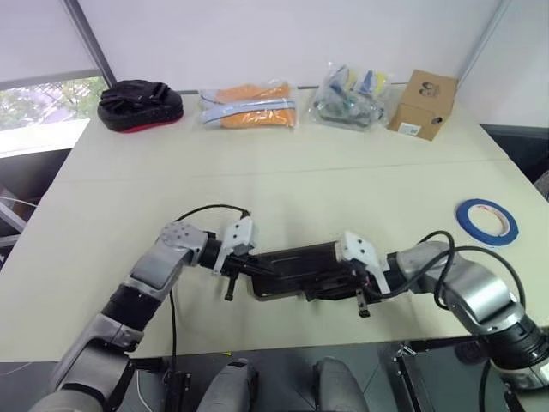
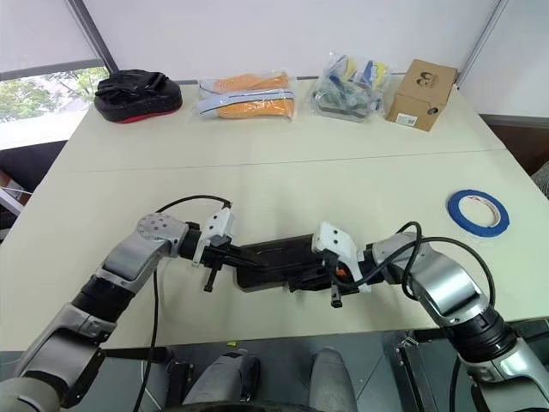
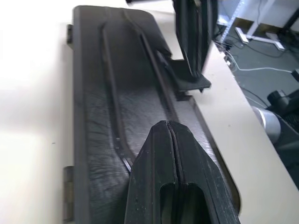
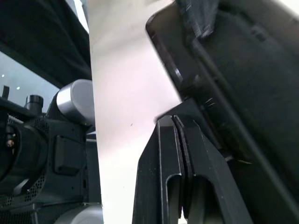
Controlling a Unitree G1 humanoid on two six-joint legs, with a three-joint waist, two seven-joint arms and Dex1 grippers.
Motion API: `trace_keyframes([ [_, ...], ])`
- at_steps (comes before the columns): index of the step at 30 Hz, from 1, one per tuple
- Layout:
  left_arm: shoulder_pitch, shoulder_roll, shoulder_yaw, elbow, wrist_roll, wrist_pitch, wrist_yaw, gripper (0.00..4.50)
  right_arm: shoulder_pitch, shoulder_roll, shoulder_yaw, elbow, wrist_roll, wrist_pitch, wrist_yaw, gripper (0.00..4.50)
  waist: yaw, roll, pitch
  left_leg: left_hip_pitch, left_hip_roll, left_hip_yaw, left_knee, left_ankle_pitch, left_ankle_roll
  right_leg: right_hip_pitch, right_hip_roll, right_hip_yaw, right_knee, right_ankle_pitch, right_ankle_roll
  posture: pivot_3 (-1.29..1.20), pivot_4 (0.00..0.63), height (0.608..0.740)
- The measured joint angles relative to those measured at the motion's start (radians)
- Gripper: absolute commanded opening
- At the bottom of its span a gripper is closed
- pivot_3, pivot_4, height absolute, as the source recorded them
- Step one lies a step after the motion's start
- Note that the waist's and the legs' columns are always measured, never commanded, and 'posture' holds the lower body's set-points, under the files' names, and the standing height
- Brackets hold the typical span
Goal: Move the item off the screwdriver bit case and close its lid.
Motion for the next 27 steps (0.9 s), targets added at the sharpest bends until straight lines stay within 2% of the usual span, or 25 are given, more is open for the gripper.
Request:
trace_keyframes([
  [7, 0.008, 0.006, 0.016, -0.004, 0.000, 0.009, 0.032, 0.00, 0.022, 0.029, 0.058, 0.018, -0.098, -0.118, -0.066, 0.03, -0.005, -0.002, -0.001, 0.001, 0.001, 0.000, 0.000, 0.000, 0.000, 0.001, 0.001, 0.000, 0.001, 0.000, 0.000, 0.00, 0.150, 0.740],
  [13, 0.001, -0.002, 0.025, -0.020, -0.005, 0.050, 0.055, 0.00, 0.049, 0.021, 0.057, -0.022, -0.115, -0.124, -0.106, 0.03, -0.004, -0.002, -0.001, 0.002, 0.001, 0.000, 0.000, 0.000, -0.001, 0.001, 0.001, 0.000, 0.001, 0.000, 0.000, 0.00, 0.150, 0.740],
  [19, -0.118, -0.054, 0.060, 0.129, 0.005, 0.096, 0.108, 0.00, 0.069, 0.009, 0.055, -0.048, -0.137, -0.125, -0.136, 0.03, 0.000, -0.003, 0.000, 0.000, 0.000, 0.000, 0.001, 0.000, -0.001, 0.000, 0.001, 0.000, 0.001, 0.000, 0.000, 0.00, 0.150, 0.740],
  [27, -0.247, -0.181, 0.049, 0.342, 0.076, -0.017, 0.125, 0.00, 0.069, 0.004, 0.055, -0.050, -0.143, -0.125, -0.152, 0.03, 0.012, -0.005, 0.001, -0.002, 0.000, 0.001, 0.001, 0.003, -0.005, -0.001, 0.001, 0.000, -0.001, 0.000, 0.000, 0.00, 0.150, 0.740],
])
